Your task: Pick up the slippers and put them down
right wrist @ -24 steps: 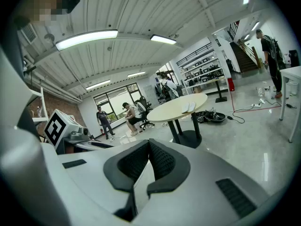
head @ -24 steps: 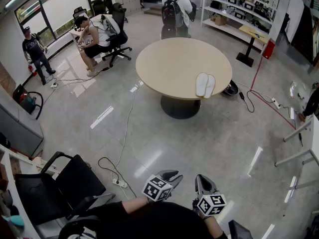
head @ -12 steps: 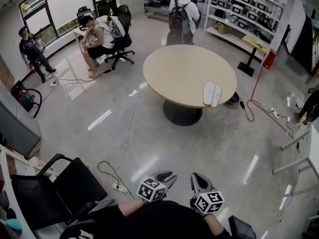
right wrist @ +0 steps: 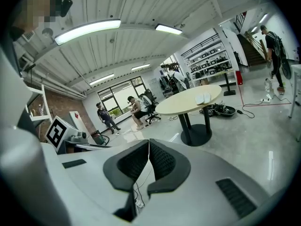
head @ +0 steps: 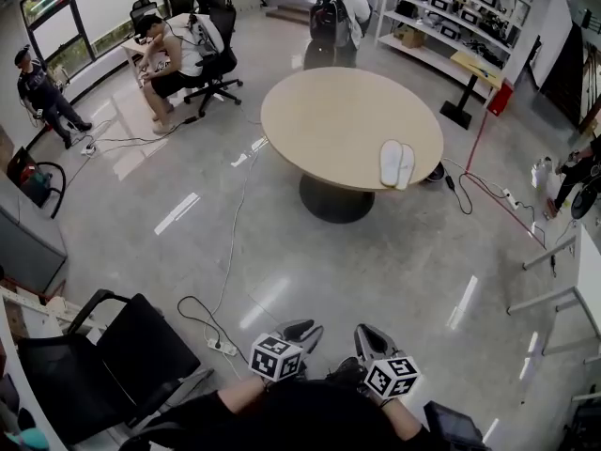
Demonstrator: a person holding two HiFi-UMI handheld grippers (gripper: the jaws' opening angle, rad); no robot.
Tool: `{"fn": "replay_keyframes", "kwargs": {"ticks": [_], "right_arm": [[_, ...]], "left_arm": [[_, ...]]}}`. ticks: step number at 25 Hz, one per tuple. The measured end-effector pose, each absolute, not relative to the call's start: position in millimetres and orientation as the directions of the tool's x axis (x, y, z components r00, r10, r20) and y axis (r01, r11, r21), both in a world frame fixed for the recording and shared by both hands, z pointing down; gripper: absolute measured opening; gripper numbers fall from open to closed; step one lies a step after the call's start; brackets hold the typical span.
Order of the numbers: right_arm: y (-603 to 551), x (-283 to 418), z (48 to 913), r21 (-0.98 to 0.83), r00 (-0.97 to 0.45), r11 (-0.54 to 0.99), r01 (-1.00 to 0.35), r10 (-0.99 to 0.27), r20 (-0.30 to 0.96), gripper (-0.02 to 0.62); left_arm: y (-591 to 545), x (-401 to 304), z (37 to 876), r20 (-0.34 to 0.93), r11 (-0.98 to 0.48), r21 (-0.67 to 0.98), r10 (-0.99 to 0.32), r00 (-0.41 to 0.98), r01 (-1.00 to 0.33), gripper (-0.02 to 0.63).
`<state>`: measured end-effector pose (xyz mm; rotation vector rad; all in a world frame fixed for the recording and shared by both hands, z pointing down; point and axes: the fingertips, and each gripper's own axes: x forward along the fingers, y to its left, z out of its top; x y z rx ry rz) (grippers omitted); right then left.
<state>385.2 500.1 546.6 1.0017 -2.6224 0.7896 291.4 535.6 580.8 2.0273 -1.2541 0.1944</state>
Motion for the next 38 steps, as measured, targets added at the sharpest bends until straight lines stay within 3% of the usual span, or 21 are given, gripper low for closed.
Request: {"fn": "replay_keyframes", "kwargs": {"ticks": [6,14,22,38], "right_arm": [[475.1,380.1,547.5,-0.372,-0.730,0.632,-0.680,-0.535,0.425,0.015],[391.0,354.9,534.7,-0.371,-0.784,0.695,-0.616,-0.499,0.369,0.015],[297.0,381.0,518.1,-0.356,-0.829,0.753,-0.553,-0.457,0.321,0.015],[174.1,459.7,559.2,-0.479,-0.743,0.570,-0.668,-0.557,0.372,0.015]], "left_arm": [[505.9,296.2,579.5,0.472,-0.257,0.530,-0.702,0.533,-0.808,0.120],[434.6,265.4,566.2,0.494,-0.189,0.474,-0.752,0.437,-0.860,0.120],[340.1,304.5,548.6,0.511,-0.179,0.414,-0.765,0.391,-0.892,0.120],[213.9,374.0,574.3,0.544,-0.283,0.449,-0.665,0.511,-0.847,0.120]]}}
